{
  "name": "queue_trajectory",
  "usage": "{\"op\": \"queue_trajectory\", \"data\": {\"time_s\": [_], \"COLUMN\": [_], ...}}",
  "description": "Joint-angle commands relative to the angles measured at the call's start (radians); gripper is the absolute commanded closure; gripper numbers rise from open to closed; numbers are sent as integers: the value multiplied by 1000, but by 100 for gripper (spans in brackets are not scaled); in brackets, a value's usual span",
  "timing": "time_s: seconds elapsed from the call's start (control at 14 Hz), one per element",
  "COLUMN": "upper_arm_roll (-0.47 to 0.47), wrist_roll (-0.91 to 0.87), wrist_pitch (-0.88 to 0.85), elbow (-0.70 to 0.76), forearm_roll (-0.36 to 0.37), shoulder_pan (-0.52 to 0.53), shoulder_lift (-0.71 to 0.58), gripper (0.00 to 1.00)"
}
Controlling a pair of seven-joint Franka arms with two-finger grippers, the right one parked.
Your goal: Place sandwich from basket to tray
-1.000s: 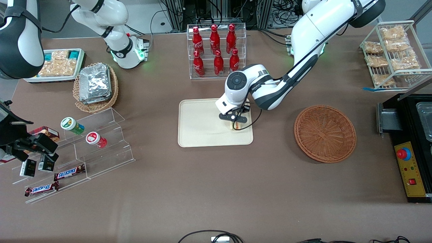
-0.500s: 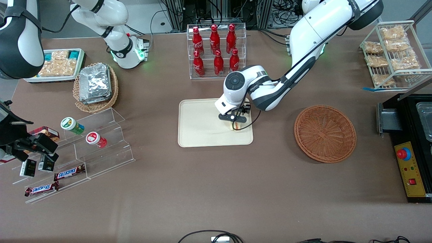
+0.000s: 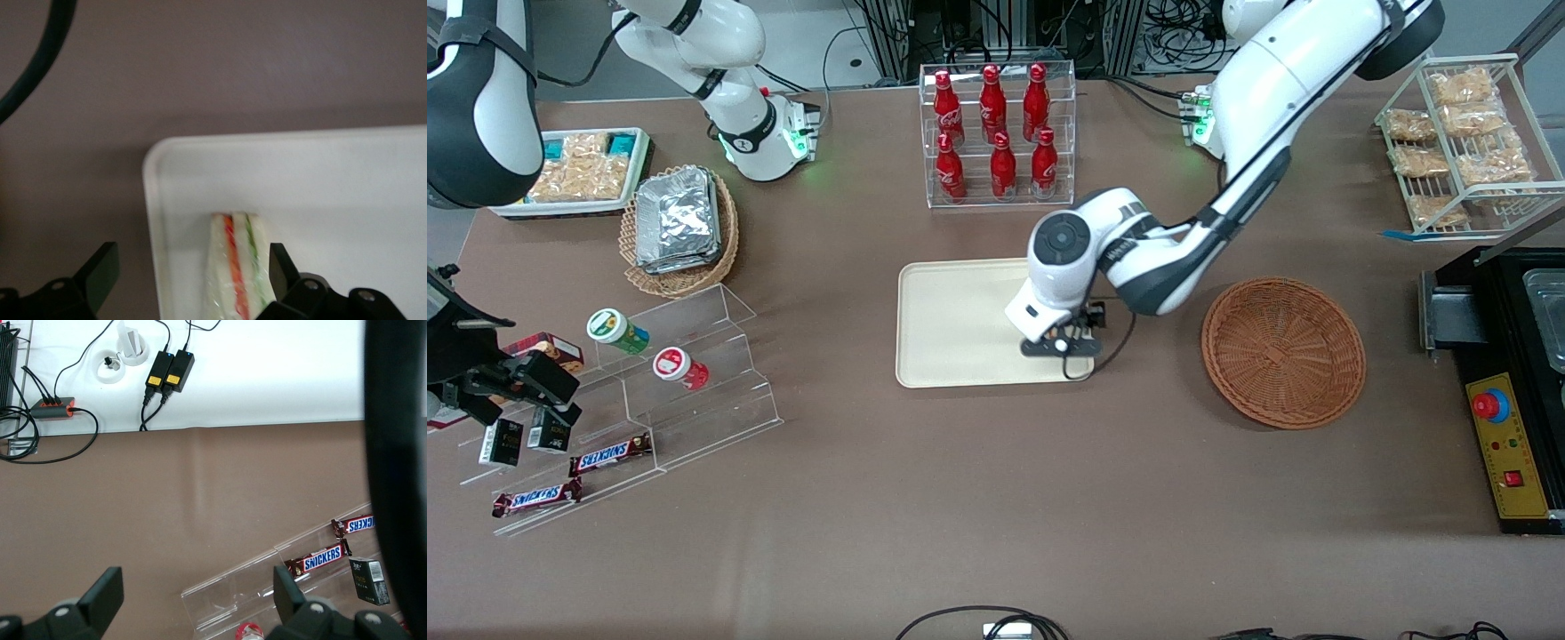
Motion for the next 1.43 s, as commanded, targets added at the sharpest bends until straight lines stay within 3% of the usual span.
{"op": "queue_trajectory", "data": {"time_s": [0.0,0.36,0.57,0.93,1.14,1.36], "upper_arm_roll": [-6,-16,-16,-14,3,204], "wrist_roll": [-8,58,246,535,684,825], "wrist_pitch": [-109,-208,-322,-556,-643,-657], "elbow": [62,65,91,239,252,240], "forearm_roll": [-15,-87,-90,-192,-219,-341], "shoulder_pan": [74,270,362,477,516,432], "shoulder_lift": [-29,-165,-224,-261,-331,-428], "gripper": [1,1,0,0,0,0]}}
